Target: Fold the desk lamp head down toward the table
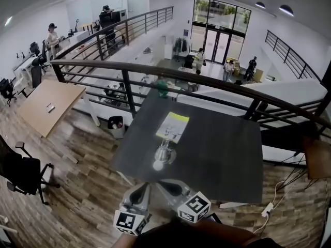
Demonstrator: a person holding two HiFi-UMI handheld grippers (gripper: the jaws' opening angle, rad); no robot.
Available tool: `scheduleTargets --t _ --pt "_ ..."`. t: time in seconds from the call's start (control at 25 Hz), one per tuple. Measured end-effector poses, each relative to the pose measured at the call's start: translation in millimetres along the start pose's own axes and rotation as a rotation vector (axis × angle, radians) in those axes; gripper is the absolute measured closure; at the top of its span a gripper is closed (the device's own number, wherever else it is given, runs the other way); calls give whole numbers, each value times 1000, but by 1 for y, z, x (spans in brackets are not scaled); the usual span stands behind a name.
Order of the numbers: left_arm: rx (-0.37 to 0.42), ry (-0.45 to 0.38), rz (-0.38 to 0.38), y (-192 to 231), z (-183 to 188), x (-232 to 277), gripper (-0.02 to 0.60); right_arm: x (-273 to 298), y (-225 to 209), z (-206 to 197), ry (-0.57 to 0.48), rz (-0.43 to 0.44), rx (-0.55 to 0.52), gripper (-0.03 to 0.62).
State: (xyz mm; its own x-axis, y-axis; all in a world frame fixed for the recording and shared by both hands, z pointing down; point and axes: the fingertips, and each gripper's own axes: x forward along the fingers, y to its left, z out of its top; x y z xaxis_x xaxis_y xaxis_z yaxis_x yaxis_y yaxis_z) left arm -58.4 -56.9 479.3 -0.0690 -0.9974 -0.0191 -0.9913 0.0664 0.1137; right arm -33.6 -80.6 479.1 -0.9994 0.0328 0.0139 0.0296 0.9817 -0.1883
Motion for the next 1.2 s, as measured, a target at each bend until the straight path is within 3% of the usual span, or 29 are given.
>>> scheduleTargets --t 0.32,0.64,0.96,1.2 --pt "-33 5 17 -5 18 63 580 -5 -56 16 -7 -23 -25 592" --pt "-36 -1 -64 9 18 99 580 13 -78 19 17 -65 -49 591" --pt "-16 16 -201 28 23 123 580 37 -96 30 -6 -187 -51 591" --pt "-24 36 -322 45 23 144 580 50 -117 26 -1 -329 -42 576"
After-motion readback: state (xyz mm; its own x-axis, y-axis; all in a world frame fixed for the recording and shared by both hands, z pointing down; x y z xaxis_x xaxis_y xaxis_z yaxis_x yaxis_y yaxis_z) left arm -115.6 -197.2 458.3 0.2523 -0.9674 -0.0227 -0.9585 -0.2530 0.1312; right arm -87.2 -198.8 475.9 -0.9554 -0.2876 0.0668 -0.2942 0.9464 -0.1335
